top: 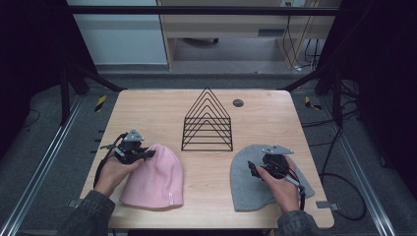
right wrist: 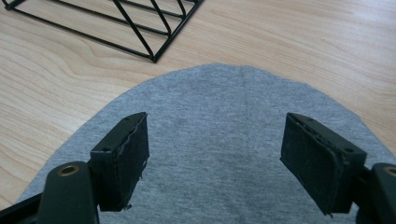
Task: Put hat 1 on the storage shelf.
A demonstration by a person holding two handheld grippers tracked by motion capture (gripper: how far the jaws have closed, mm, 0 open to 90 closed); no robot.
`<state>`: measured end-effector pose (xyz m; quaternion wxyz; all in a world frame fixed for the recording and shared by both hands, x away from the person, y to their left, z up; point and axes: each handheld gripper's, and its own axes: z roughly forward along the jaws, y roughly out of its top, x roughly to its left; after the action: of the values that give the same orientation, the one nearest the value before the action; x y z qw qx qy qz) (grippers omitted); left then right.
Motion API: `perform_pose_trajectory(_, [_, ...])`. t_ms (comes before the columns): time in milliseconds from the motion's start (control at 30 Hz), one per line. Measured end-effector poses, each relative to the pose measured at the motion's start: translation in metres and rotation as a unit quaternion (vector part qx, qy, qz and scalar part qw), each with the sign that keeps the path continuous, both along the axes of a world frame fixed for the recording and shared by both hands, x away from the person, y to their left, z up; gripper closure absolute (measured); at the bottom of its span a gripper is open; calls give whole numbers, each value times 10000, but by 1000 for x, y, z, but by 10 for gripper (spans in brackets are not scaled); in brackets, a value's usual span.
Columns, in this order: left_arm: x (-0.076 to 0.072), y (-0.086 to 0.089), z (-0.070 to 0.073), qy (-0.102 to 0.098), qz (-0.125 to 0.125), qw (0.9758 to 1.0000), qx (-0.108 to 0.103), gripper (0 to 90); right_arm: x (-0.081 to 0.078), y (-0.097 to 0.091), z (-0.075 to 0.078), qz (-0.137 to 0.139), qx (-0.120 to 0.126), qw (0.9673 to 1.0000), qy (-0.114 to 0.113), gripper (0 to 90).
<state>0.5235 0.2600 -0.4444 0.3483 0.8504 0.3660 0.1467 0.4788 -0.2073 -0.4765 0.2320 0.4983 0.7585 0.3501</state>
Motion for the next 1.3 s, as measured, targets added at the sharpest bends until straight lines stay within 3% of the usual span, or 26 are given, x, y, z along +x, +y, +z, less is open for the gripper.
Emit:
perform_pose_trajectory(233, [-5,3,2,-136,10,9999,-20,799,-1,3,1,29,-18,10000,-19,237])
perform_pose_trajectory(733, [-6,0,3,-206,-29,9998,17,799,-3,7,2,75,-56,9999,-48,228])
perform_pose_trajectory(1100, [-10,0,10,-275,-45,9995,-151,800,-3,8,3,90,-50,9999,-68,216])
perform_pose_trajectory(1233, [-14,-3,15,-363,-90,9992,-138,802,-4,10,7,125,-55,9998,-110,231])
perform_pose_trajectory(1300, [-15,-4,18,-405,-110,9991,-103,802,-8,16,11,314,-128,9993,-185,270])
